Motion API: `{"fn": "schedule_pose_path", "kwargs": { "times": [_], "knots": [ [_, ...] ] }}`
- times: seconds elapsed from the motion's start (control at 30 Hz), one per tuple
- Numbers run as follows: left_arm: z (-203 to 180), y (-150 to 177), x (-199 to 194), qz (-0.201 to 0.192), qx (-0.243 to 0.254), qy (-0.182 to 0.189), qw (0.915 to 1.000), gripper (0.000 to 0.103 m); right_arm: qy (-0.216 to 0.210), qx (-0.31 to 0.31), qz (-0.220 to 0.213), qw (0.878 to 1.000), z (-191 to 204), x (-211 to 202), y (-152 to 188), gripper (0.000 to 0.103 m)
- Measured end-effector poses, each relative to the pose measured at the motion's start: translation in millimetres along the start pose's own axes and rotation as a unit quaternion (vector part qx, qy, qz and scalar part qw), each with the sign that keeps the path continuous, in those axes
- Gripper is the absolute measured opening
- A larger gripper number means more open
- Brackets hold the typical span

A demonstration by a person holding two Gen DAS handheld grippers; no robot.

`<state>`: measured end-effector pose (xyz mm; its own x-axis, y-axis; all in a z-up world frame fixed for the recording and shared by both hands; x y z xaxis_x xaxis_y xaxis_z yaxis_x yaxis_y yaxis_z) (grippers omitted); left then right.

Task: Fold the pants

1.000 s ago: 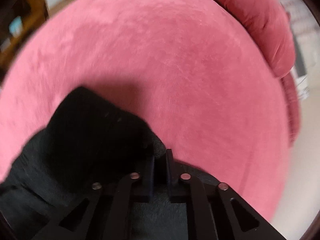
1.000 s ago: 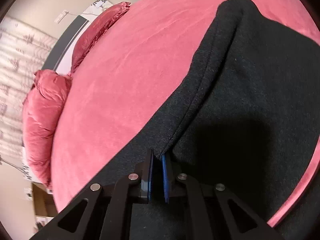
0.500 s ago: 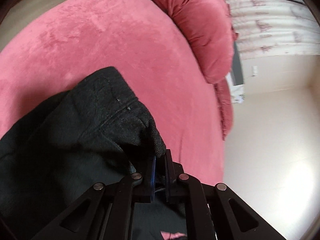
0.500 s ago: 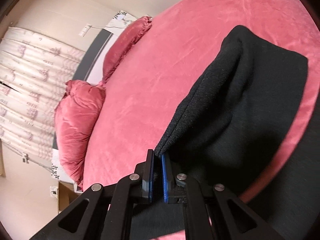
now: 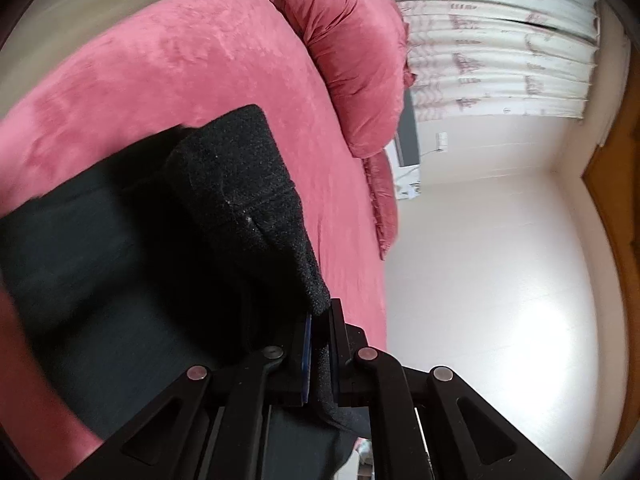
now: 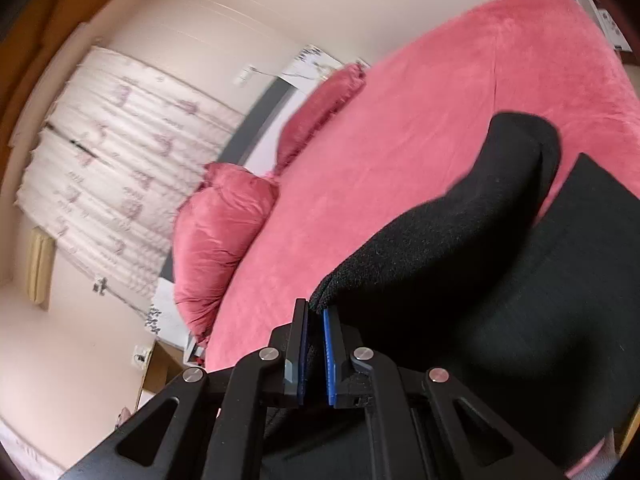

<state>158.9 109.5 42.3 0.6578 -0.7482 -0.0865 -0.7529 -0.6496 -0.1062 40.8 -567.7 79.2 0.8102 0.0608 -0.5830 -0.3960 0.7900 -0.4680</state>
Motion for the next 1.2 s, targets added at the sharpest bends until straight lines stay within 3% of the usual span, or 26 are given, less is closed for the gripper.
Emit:
{"fn": "schedule_pose_path", "kwargs": {
  "times": [0.13, 0.3, 0.37, 0.5, 0.6, 0.63, 0.67, 0.73, 0.8, 0.93, 1.1, 1.13, 1.17, 1.2],
  "knots": [
    [33, 16, -33, -0.012, -0.028, -0.002, 0.9996, 0.007, 0.010, -0.016, -0.007, 1.000, -21, -30, 37, 0.007],
    [97, 46, -51, -0.012, -0.074, -0.072, 0.9946, 0.007, 0.059, 0.022, 0.042, 0.997, -78, -15, 87, 0.007],
    [104, 48, -52, -0.018, -0.080, -0.073, 0.9939, 0.007, 0.087, 0.041, 0.070, 0.993, -100, 3, 104, 0.007],
    [93, 49, -55, -0.021, -0.057, -0.072, 0.9955, 0.008, 0.098, 0.082, 0.085, 0.988, -122, 19, 118, 0.007],
    [93, 48, -53, -0.026, -0.058, -0.082, 0.9946, 0.016, 0.134, 0.066, 0.091, 0.985, -127, 21, 121, 0.013],
    [93, 49, -51, -0.031, -0.062, -0.083, 0.9942, 0.019, 0.147, 0.058, 0.091, 0.983, -127, 20, 118, 0.020],
    [91, 44, -42, -0.037, -0.063, -0.083, 0.9938, 0.026, 0.162, 0.051, 0.089, 0.981, -126, 20, 116, 0.036],
    [88, 33, -25, -0.046, -0.059, -0.081, 0.9939, 0.038, 0.192, 0.032, 0.077, 0.978, -117, 26, 106, 0.039],
    [83, 23, -21, -0.064, -0.048, -0.087, 0.9929, 0.042, 0.237, 0.004, 0.066, 0.969, -116, 28, 94, 0.041],
    [83, 13, -10, -0.067, -0.030, -0.117, 0.9905, 0.042, 0.346, -0.089, 0.035, 0.933, -103, 29, 68, 0.050],
    [90, 8, 8, -0.055, -0.002, -0.134, 0.9894, 0.034, 0.428, -0.250, -0.053, 0.867, -58, 26, 39, 0.051],
    [93, 12, 3, -0.054, 0.001, -0.133, 0.9896, 0.034, 0.429, -0.257, -0.062, 0.864, -56, 23, 36, 0.052],
    [100, 16, -2, -0.054, 0.001, -0.131, 0.9898, 0.033, 0.419, -0.260, -0.068, 0.868, -50, 26, 31, 0.056],
    [102, 17, -3, -0.056, -0.002, -0.130, 0.9900, 0.031, 0.397, -0.258, -0.061, 0.879, -44, 33, 27, 0.059]
  ]
}}
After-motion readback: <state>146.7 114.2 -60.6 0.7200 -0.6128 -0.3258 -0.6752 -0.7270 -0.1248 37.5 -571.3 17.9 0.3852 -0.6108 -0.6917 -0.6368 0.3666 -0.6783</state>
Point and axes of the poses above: each gripper's, at about its wrist camera, not at the fingertips, and x roughly the way its jaws point, z to its left, y to its underside, the point moved 7 cm from there along x, roughly the way its jaws point, and after that the axes turned 15 degrees about y, right-handed, at the moved point
